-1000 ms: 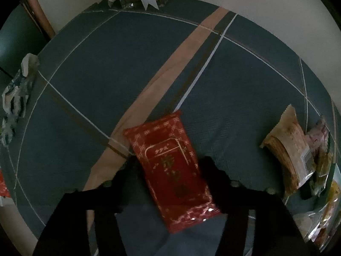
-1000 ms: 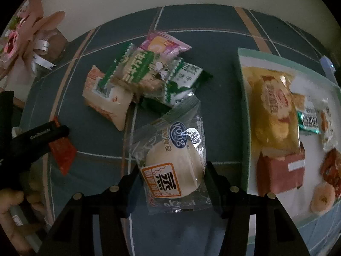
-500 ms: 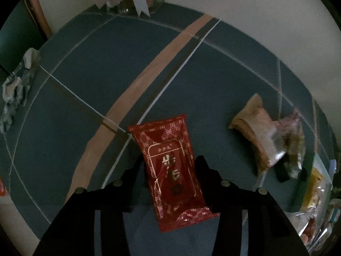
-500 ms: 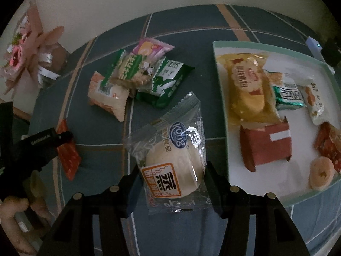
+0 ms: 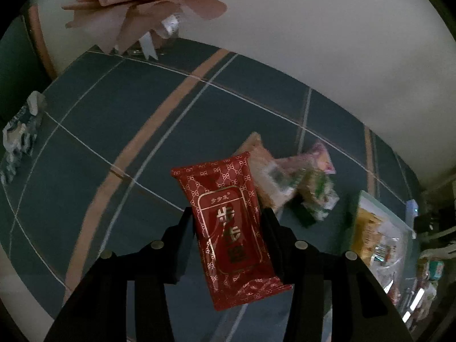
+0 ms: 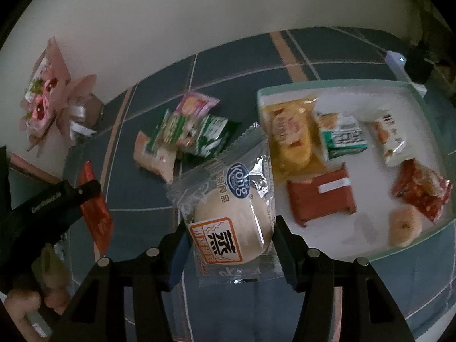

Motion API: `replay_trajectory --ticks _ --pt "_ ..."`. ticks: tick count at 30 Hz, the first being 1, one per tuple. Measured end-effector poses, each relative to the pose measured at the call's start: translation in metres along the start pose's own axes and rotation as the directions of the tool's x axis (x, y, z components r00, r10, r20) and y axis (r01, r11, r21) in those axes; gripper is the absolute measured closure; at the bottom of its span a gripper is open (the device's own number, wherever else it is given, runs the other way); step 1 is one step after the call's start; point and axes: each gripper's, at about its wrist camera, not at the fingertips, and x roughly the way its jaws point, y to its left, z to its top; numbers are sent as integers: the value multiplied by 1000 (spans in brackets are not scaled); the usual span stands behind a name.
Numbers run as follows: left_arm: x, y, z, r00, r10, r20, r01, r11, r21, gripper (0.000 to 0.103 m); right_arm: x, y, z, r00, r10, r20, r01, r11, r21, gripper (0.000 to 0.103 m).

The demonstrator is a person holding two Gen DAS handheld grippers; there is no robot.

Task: Organize snacks
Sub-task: 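Carry the red packet and steamed bun over the white tray with both grippers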

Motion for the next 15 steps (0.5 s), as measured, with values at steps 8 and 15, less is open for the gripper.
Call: replay_trajectory --ticks 8,15 --pt "-1 -46 -12 999 -40 3 40 998 43 54 -7 -21 16 998 1 55 -4 998 55 45" --pt "-1 -88 -28 999 -42 -3 42 991 129 54 -30 -65 26 994 -31 107 16 990 137 45"
